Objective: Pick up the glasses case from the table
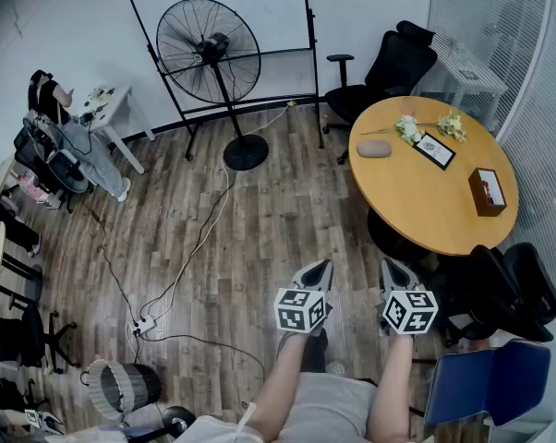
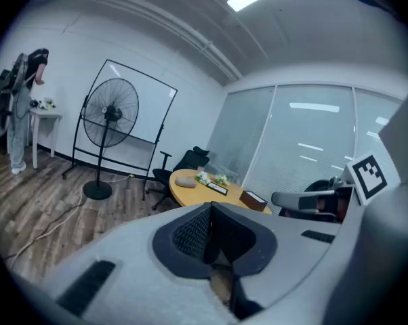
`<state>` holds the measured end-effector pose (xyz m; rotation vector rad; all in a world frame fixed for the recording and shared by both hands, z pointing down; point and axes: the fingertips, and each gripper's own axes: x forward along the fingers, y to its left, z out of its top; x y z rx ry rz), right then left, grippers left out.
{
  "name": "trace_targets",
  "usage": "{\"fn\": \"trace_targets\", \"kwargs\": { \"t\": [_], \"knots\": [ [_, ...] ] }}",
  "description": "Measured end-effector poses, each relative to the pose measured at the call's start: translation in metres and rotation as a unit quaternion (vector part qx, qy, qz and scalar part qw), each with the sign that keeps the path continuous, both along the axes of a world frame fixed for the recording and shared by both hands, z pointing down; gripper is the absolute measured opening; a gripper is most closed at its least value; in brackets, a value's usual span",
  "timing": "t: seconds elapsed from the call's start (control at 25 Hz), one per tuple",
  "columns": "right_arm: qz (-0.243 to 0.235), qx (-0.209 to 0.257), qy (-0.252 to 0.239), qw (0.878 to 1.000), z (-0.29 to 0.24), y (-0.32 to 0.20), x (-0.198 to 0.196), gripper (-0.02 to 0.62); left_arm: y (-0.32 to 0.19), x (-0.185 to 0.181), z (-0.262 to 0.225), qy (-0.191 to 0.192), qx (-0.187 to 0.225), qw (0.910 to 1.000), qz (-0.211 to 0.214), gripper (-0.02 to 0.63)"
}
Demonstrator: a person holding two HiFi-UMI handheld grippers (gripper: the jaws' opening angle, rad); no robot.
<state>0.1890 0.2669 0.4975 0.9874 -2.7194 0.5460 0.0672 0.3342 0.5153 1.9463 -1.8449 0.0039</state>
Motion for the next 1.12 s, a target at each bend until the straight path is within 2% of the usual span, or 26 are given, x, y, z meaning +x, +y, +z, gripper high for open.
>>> {"fn": "trace_targets", "kwargs": {
  "t": [0.12,0.44,0.64,0.68,0.76,0.96,1.12],
  "knots": [
    [0.001,0.007,0.005,1.0,-0.001,0.007,0.006,-0.002,0.008,-0.001,0.001,-0.01,-0.002,0.9999,0.003,0.008],
    [0.002,-0.009,-0.033,0.999,-0.002,-0.002,0.009,-0.002,0.006,-0.017,-0.019,-0.042,0.015,0.9989,-0.013,0.009],
    [0.008,-0.005,-0.05,0.999,-0.009,-0.009,0.0,-0.002,-0.004,-0.03,-0.032,-0.05,0.032,0.9982,-0.005,0.009],
    [0.008,-0.003,-0.055,0.998,-0.012,-0.012,-0.002,-0.002,-0.008,-0.033,-0.035,-0.05,0.037,0.9981,-0.003,0.024],
    [0.006,0.0,-0.056,0.998,-0.014,-0.019,-0.005,0.006,-0.018,-0.035,-0.037,-0.046,0.042,0.998,0.0,0.108],
    [-0.001,-0.005,-0.056,0.998,-0.012,-0.038,-0.001,0.063,-0.05,-0.027,-0.04,-0.04,0.045,0.9981,0.012,0.156],
    [0.003,-0.013,-0.054,0.998,-0.006,-0.056,0.003,0.094,-0.074,-0.02,-0.039,-0.037,0.046,0.9978,0.029,0.168]
  ]
}}
